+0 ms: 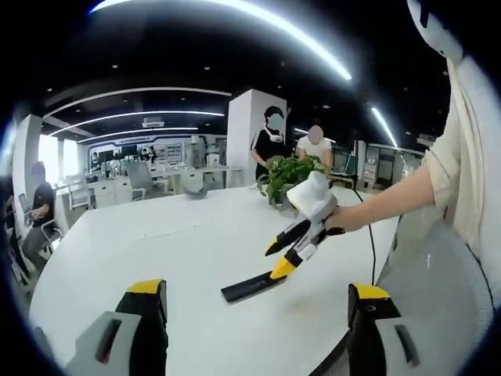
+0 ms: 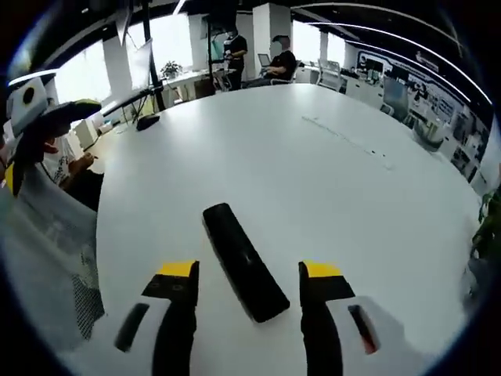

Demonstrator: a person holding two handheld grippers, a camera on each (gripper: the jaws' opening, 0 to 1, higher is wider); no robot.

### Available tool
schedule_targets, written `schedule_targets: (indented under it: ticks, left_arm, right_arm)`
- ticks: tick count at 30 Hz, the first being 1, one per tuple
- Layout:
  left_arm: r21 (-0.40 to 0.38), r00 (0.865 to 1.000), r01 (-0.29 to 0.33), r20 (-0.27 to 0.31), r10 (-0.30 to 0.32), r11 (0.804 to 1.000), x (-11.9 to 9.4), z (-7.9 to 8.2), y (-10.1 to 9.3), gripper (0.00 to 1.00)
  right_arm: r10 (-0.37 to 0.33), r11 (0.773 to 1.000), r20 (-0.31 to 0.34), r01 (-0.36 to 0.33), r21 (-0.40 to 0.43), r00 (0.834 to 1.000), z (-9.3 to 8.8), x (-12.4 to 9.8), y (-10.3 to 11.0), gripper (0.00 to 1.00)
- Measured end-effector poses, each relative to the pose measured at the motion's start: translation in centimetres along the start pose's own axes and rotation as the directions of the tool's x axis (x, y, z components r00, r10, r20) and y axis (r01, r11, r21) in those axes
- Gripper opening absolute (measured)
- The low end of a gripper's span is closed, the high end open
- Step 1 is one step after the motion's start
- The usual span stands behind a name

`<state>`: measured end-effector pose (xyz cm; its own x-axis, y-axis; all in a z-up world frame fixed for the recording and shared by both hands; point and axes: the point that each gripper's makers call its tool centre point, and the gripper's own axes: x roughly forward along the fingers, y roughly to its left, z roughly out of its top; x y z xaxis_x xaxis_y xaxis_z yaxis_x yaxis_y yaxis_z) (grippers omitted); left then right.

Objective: Press the specified remote control buttons in sequence, fully releasing each button before pressing the next.

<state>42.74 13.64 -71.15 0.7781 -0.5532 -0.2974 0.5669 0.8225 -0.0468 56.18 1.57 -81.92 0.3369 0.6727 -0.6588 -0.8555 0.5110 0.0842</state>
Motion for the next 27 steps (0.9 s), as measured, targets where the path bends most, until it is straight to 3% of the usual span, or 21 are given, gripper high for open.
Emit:
schedule_targets:
  ticks: [6, 10, 18, 27]
  left_arm:
    - [0.003, 1.0, -0.002, 0.005, 0.002, 1.0, 0.0, 0.1, 0.0, 1.0]
    - [0.016, 1.0, -0.012, 0.014, 0.012, 1.0, -0.1, 0.3, 0.2, 1.0]
    - [0.012, 1.0, -0.021, 0.02, 0.021, 1.0, -0.2, 0.4, 0.3, 1.0]
    - [0.019, 1.0, -0.018, 0.024, 0.018, 1.0, -0.2, 0.4, 0.3, 1.0]
  right_arm:
    - [-0.053, 0.999, 0.082, 0.052, 0.014, 0.995, 1.2, -2.0, 0.4, 0.71]
    - [-0.082, 0.992, 0.166, 0.064, 0.108, 0.983, 2.2, -3.0, 0.7, 0.82]
    - [-0.134, 0.983, 0.216, 0.103, 0.149, 0.967, 2.7, -5.0, 0.9, 1.0]
    - [-0.185, 0.97, 0.252, 0.135, 0.203, 0.95, 2.5, -7.5, 1.3, 1.0]
